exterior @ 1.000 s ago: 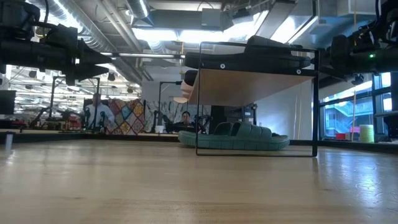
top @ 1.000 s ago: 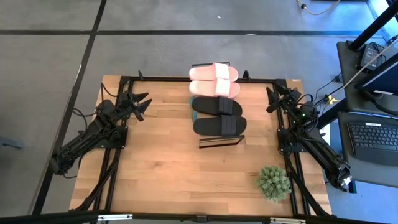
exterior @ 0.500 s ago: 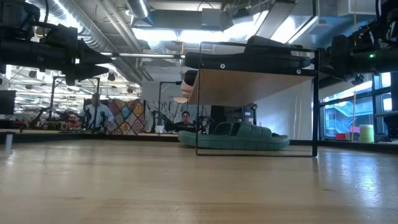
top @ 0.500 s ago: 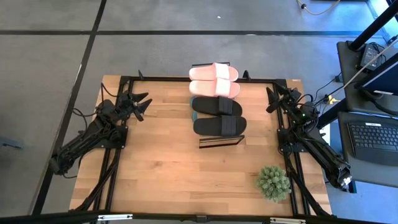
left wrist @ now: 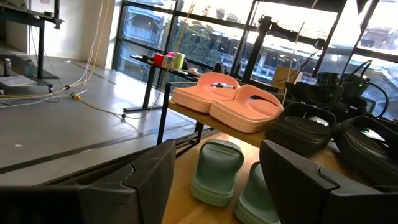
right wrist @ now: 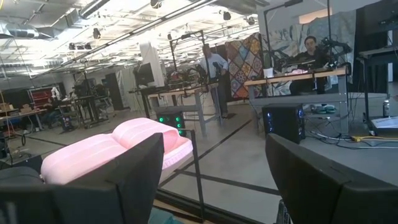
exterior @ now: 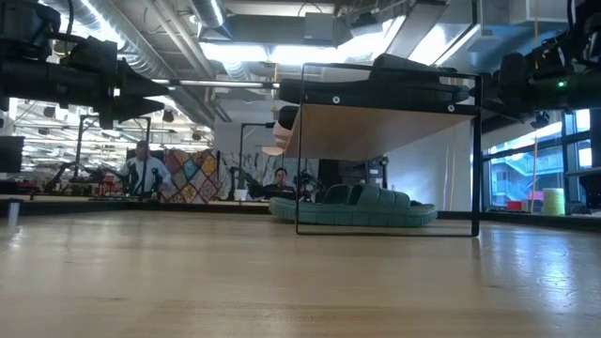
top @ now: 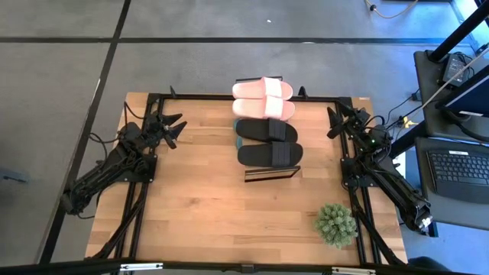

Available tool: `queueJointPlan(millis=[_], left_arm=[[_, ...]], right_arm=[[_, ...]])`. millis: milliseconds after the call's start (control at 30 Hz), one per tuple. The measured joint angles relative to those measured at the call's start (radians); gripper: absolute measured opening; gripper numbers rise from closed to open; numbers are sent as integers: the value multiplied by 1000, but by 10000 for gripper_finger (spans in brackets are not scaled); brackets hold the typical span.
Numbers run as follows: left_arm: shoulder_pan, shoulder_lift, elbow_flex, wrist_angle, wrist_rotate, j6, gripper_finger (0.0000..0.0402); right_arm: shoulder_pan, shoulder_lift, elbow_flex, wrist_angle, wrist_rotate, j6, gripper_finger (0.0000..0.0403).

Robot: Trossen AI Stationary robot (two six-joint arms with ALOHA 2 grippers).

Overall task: Pick and place slides into the shelf
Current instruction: Return to Home Position

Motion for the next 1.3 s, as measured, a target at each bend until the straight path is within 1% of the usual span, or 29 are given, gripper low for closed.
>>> queueJointPlan(millis=[500,867,967,1200,1300], left_arm=[[0,0,0,0,0,0,226],[0,0,0,0,0,0,226],[0,0,0,0,0,0,226],[0,0,0,0,0,0,226],[0,0,0,0,0,0,226]], right_arm=[[-1,0,0,0,0,-1,281],[-33,-1,0,-3,0,0,281],[-33,-1,2,-42,0,0,281],[-33,-1,2,-206,1,0,281],[-33,-1,2,-200,2,0,281]])
